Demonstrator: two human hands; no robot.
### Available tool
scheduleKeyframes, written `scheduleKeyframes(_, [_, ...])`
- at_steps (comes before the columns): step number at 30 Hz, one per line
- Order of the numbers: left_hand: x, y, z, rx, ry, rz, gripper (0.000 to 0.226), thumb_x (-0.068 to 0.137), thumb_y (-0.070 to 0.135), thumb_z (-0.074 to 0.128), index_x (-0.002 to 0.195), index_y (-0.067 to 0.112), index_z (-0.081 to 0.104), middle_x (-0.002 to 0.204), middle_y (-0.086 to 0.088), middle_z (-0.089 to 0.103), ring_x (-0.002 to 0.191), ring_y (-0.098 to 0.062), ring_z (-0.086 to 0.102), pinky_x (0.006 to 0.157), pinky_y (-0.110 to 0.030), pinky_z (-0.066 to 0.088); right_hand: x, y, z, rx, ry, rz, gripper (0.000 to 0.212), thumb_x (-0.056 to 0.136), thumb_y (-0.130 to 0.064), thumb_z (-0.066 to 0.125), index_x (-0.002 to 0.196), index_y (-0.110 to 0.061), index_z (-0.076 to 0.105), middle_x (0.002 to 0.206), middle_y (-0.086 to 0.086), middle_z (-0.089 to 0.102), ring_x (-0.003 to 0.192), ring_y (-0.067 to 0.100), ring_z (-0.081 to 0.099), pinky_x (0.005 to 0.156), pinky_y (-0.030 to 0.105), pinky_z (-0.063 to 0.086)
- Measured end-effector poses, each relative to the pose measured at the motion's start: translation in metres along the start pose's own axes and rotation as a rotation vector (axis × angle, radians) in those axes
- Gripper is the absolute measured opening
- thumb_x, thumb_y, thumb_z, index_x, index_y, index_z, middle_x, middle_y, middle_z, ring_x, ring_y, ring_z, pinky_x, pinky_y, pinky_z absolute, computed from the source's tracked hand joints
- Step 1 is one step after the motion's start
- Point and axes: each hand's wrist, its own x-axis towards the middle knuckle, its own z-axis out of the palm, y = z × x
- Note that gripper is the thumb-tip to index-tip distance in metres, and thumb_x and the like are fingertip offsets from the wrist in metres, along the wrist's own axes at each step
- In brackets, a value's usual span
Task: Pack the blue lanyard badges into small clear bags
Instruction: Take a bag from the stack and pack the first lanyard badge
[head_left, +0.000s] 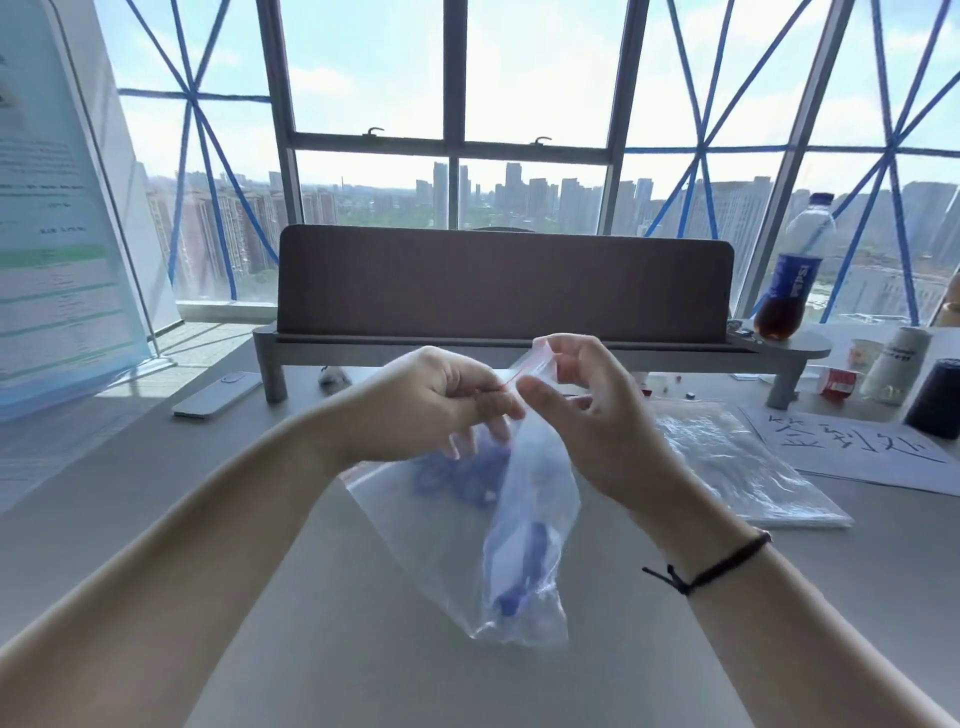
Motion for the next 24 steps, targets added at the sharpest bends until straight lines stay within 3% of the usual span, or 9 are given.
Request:
scheduleKeyframes(2, [-0.001,0.011,-0.009,0.068,0.009,0.032,0.019,0.095,0.034,0.062,0.096,0.021,0.077,0.089,-0.004,0.077,0.065,-0.023,0.067,0.067,-0.043,0.058,0.006,-0.011,-0.004,0.233,-0.069,-0.012,0.017,0.083,-0.029,0.075,0.088,-0.015,0.067,0.081,0.004,0.071,0.075,0.014,0.062,0.074,0.034,0.048])
scheduleKeyframes(5, [-0.002,0.023,-0.017,0.147,0.067,0.104,0.017,0.095,0.032,0.065,0.096,0.020,0.076,0.083,-0.002,0.077,0.064,-0.025,0.071,0.063,-0.040,0.057,0.008,-0.023,-0.009,0.340,-0.091,-0.047,0.021,0.079,-0.021,0.081,0.071,-0.010,0.064,0.071,0.016,0.067,0.066,0.021,0.057,0.069,0.040,0.047])
scheduleKeyframes(10, [-0.007,0.028,-0.020,0.165,0.156,0.194,0.012,0.093,0.022,0.069,0.093,0.012,0.076,0.077,0.000,0.077,0.061,-0.022,0.072,0.057,-0.025,0.055,0.007,-0.033,-0.003,0.289,-0.013,-0.069,0.033,0.077,-0.018,0.084,0.055,-0.024,0.061,0.056,0.002,0.061,0.050,0.014,0.054,0.056,0.033,0.048])
scheduleKeyframes(13, [-0.009,0.026,-0.021,0.179,0.142,0.184,0.015,0.094,0.021,0.068,0.091,0.011,0.077,0.078,-0.001,0.077,0.062,-0.019,0.072,0.057,-0.028,0.056,0.003,-0.035,0.003,0.293,-0.024,-0.058,0.033,0.077,-0.020,0.084,0.055,-0.023,0.061,0.058,0.006,0.064,0.049,0.016,0.055,0.055,0.033,0.048])
scheduleKeyframes(18, [-0.015,0.027,-0.026,0.210,0.112,0.166,0.019,0.097,0.021,0.064,0.090,0.009,0.077,0.080,0.000,0.077,0.064,-0.018,0.073,0.058,-0.033,0.059,0.000,-0.036,0.010,0.401,-0.034,-0.028,0.033,0.073,-0.022,0.084,0.069,0.003,0.064,0.065,0.018,0.067,0.055,0.023,0.057,0.059,0.038,0.049])
scheduleKeyframes(21, [-0.016,0.027,-0.029,0.199,0.103,0.148,0.020,0.098,0.021,0.063,0.091,0.008,0.077,0.082,-0.001,0.078,0.065,-0.018,0.074,0.060,-0.035,0.060,0.000,-0.039,0.012,0.456,-0.032,-0.014,0.040,0.065,-0.032,0.083,0.070,0.003,0.065,0.064,0.016,0.065,0.056,0.022,0.057,0.058,0.037,0.049])
scheduleKeyframes(24, [-0.017,0.027,-0.030,0.199,0.122,0.159,0.021,0.095,0.024,0.066,0.090,0.008,0.078,0.079,0.000,0.077,0.065,-0.015,0.073,0.057,-0.028,0.058,0.000,-0.041,0.013,0.467,-0.038,-0.007,0.027,0.076,-0.015,0.081,0.071,0.005,0.064,0.063,0.013,0.066,0.056,0.020,0.058,0.058,0.034,0.050])
